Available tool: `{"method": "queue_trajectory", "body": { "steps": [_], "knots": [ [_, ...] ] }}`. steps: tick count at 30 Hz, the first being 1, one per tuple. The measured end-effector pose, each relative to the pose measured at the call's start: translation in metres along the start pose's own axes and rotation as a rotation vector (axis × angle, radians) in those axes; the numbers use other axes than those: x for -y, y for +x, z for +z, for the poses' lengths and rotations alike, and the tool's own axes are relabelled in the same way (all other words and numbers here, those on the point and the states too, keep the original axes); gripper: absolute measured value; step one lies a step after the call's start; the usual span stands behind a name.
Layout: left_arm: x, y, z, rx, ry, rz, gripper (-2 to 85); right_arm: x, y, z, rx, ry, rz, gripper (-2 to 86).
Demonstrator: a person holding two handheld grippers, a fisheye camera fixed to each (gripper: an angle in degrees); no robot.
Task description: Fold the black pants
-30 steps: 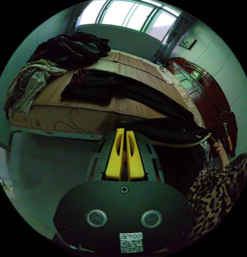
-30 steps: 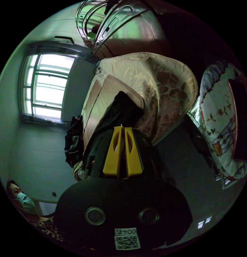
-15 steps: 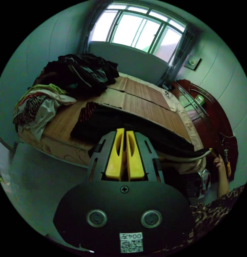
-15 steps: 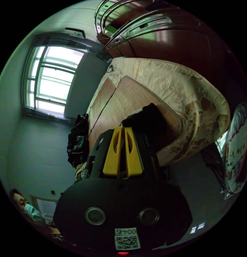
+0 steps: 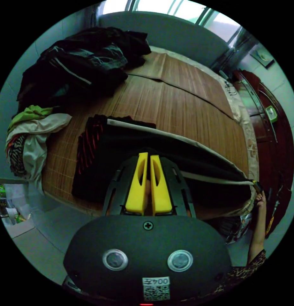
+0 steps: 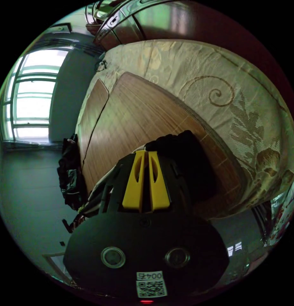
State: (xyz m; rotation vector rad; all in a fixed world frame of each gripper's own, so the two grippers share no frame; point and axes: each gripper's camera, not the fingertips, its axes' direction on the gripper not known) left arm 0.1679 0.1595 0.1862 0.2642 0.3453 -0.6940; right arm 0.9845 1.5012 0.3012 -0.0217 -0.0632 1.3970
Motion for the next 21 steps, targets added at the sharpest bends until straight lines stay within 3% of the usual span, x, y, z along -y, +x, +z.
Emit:
{"method": "queue_trajectory", "body": {
  "steps": [6,12,21],
  "knots": [
    [0.081,0.019,0.070,0.095,-0.133,0.005,3.1,0.025,-0.026,0.026,0.003,-0.038,0.031,3.5],
    [0.126,0.020,0.097,0.089,-0.089,-0.038,9.1,0.036,-0.075,0.032,-0.072,-0.081,-0.070,5.6],
    [0.165,0.038,0.094,0.227,0.030,0.046,18.0,0.012,-0.197,0.005,-0.520,0.054,-0.460,7.4]
  ]
}}
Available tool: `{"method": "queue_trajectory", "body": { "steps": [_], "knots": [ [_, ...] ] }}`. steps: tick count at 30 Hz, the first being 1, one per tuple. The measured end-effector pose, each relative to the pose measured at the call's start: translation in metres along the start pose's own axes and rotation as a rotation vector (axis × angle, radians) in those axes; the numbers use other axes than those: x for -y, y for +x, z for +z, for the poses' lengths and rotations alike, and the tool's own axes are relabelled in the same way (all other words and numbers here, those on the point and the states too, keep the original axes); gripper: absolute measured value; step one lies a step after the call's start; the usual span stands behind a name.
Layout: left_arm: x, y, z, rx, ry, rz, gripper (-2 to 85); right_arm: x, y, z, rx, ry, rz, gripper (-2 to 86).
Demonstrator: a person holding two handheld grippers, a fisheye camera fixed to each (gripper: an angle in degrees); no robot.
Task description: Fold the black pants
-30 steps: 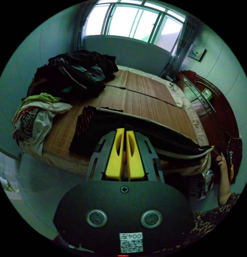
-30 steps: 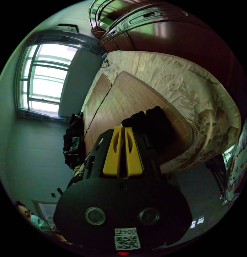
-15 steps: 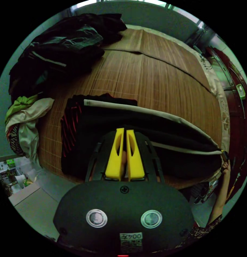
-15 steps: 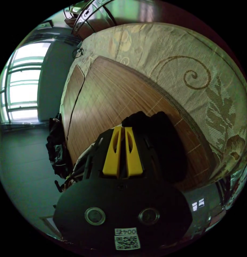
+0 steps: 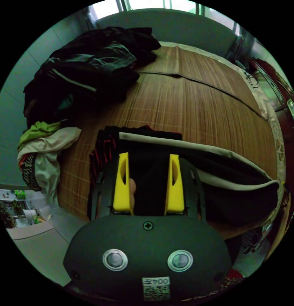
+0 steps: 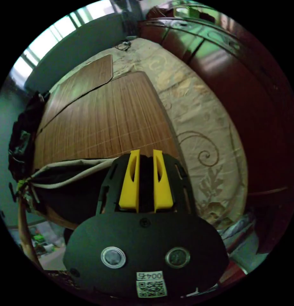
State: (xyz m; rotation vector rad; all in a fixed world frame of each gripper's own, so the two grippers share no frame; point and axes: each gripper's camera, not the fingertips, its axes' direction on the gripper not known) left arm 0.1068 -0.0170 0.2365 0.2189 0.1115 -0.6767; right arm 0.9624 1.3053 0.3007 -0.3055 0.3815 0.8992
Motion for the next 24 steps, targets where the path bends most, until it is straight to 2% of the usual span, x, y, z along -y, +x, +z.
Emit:
{"method": "queue_trajectory", "body": {
  "steps": [7,10,16,20,22,24],
  "knots": [
    [0.033,0.023,0.011,0.145,-0.058,0.141,25.0,-0.032,-0.063,-0.049,0.051,0.042,-0.194,5.6],
    [0.042,0.028,0.014,0.143,-0.062,0.178,26.2,-0.058,-0.087,-0.051,0.078,0.029,-0.250,4.4],
    [0.064,0.009,0.033,-0.139,-0.188,0.177,28.9,-0.093,-0.115,-0.040,0.162,-0.030,-0.250,2.4],
    [0.070,-0.021,0.047,-0.447,-0.268,0.016,29.3,-0.103,-0.135,-0.029,0.168,-0.088,-0.247,1.6],
    [0.067,-0.033,0.051,-0.582,-0.257,-0.065,28.6,-0.105,-0.144,-0.027,0.183,-0.101,-0.244,1.2],
    [0.058,-0.045,0.048,-0.678,-0.159,-0.150,27.3,-0.107,-0.154,-0.026,0.180,-0.113,-0.250,0.7]
  ]
}}
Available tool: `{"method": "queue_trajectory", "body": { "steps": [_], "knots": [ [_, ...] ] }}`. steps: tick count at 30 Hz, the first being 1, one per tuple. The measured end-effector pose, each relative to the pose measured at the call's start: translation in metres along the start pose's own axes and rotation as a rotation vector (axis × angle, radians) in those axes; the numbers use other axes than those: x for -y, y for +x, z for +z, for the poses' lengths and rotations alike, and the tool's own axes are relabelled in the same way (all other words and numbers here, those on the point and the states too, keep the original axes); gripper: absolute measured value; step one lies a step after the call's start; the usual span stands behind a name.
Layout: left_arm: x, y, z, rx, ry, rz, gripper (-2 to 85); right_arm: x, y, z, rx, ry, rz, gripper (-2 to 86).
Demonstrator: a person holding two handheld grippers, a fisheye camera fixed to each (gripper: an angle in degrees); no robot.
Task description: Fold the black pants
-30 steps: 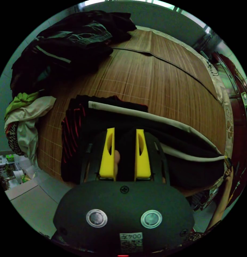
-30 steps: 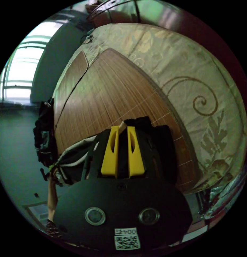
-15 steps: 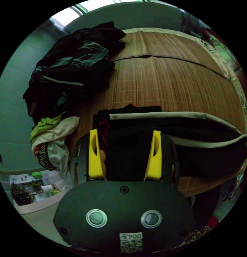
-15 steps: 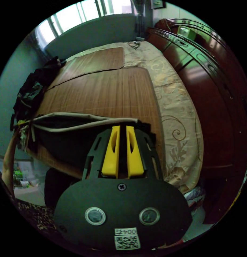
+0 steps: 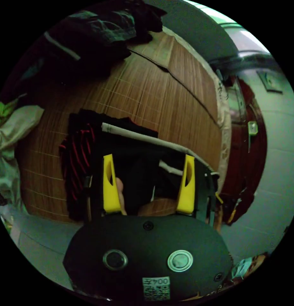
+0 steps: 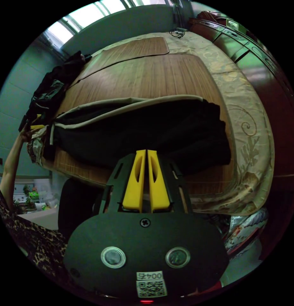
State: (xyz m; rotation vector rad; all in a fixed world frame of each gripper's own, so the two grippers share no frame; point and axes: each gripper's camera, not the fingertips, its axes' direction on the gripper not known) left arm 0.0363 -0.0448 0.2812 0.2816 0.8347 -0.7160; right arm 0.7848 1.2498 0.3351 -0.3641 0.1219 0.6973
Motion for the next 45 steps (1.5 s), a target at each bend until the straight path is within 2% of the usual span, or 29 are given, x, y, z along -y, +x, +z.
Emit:
{"method": "queue_trajectory", "body": {
  "steps": [3,5,8,11,22,24,25,28,30,32,35,38,41,45],
  "knots": [
    [-0.025,0.004,-0.008,-0.147,0.190,0.040,25.1,0.004,-0.021,0.008,-0.099,-0.048,-0.035,-0.2],
    [-0.045,0.016,-0.005,-0.161,0.247,0.098,23.0,0.007,-0.040,0.021,-0.253,-0.109,-0.092,-0.6],
    [-0.091,0.048,0.010,-0.054,0.309,0.214,18.0,0.006,-0.061,0.048,-0.416,-0.204,-0.173,-0.7],
    [-0.145,0.084,0.035,0.046,0.351,0.324,14.3,-0.002,-0.070,0.078,-0.468,-0.326,-0.220,-0.7],
    [-0.286,0.225,0.176,0.131,0.239,0.511,12.4,-0.057,-0.063,0.088,-0.578,-0.073,-0.299,-0.7],
    [-0.306,0.252,0.204,0.158,0.220,0.520,12.3,-0.070,-0.049,0.079,-0.506,-0.044,-0.269,-0.6],
    [-0.315,0.264,0.216,0.180,0.213,0.528,12.2,-0.081,-0.034,0.068,-0.400,-0.008,-0.220,-0.5],
    [-0.329,0.281,0.240,0.221,0.186,0.562,12.1,-0.126,0.019,0.037,-0.231,0.191,-0.029,0.5],
    [-0.342,0.292,0.261,0.290,0.161,0.605,12.1,-0.155,0.062,0.024,-0.114,0.286,0.136,4.3],
    [-0.352,0.296,0.277,0.340,0.144,0.634,11.9,-0.185,0.125,0.021,0.139,0.304,0.355,12.9],
    [-0.372,0.301,0.302,0.401,0.138,0.654,11.0,-0.214,0.180,0.024,0.380,0.393,0.539,16.1],
    [-0.390,0.301,0.327,0.379,0.094,0.612,10.1,-0.225,0.207,0.034,0.464,0.417,0.664,16.7],
    [-0.414,0.311,0.337,0.407,0.172,0.603,9.5,-0.221,0.222,0.048,0.519,0.356,0.760,17.5],
    [-0.439,0.329,0.350,0.444,0.172,0.634,8.6,-0.208,0.230,0.053,0.444,0.287,0.794,16.6]
  ]
}}
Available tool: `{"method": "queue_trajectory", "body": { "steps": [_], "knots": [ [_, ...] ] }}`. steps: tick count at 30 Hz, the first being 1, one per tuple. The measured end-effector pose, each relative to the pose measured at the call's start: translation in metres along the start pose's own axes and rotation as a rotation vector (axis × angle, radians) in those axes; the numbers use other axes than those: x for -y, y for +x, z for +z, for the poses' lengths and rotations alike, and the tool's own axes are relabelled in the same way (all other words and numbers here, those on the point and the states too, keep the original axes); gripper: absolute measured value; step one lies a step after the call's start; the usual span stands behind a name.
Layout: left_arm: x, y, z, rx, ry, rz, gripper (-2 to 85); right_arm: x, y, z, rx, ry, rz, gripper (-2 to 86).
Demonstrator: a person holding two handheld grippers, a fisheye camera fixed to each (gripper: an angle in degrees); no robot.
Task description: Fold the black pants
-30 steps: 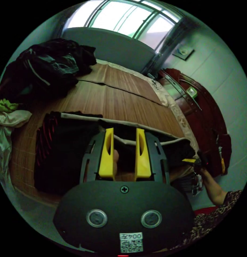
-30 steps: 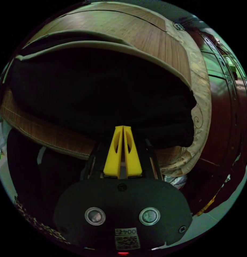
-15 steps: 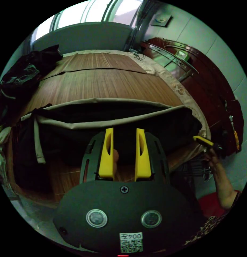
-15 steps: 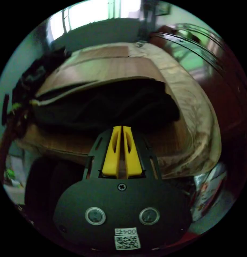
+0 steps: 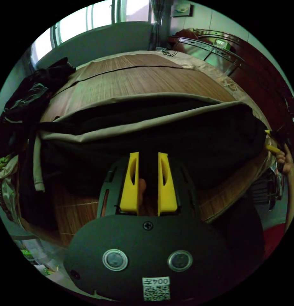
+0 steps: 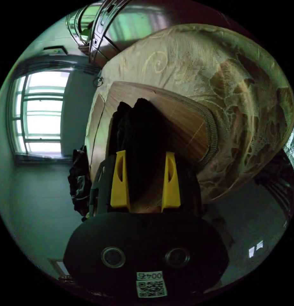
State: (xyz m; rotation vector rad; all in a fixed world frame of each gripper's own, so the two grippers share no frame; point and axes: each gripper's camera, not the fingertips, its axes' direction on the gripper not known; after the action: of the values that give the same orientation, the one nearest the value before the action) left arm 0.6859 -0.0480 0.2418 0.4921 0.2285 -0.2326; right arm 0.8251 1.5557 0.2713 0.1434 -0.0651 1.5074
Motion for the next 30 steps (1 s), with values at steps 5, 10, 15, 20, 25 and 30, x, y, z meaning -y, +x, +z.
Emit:
{"method": "queue_trajectory", "body": {
  "steps": [5,10,15,20,25,30],
  "knots": [
    [-0.011,0.023,-0.002,-0.020,-0.002,-0.003,6.8,0.010,-0.040,0.023,-0.369,-0.123,-0.232,13.6],
    [-0.020,0.048,-0.006,-0.034,-0.007,-0.004,3.9,0.000,-0.040,0.021,-0.402,0.013,-0.253,8.5],
    [-0.027,0.076,-0.012,-0.048,-0.029,0.017,1.8,-0.001,-0.029,0.007,-0.373,0.072,-0.275,5.8],
    [-0.032,0.114,-0.019,-0.152,-0.052,0.063,1.1,0.006,-0.009,-0.026,-0.443,0.072,-0.296,5.1],
    [-0.043,0.173,-0.022,-0.287,-0.080,0.164,1.1,0.017,0.017,-0.057,-0.552,0.073,-0.262,5.2],
    [-0.054,0.197,-0.030,-0.281,-0.065,0.165,1.0,0.033,0.017,-0.049,-0.616,-0.077,-0.291,6.8]
  ]
}}
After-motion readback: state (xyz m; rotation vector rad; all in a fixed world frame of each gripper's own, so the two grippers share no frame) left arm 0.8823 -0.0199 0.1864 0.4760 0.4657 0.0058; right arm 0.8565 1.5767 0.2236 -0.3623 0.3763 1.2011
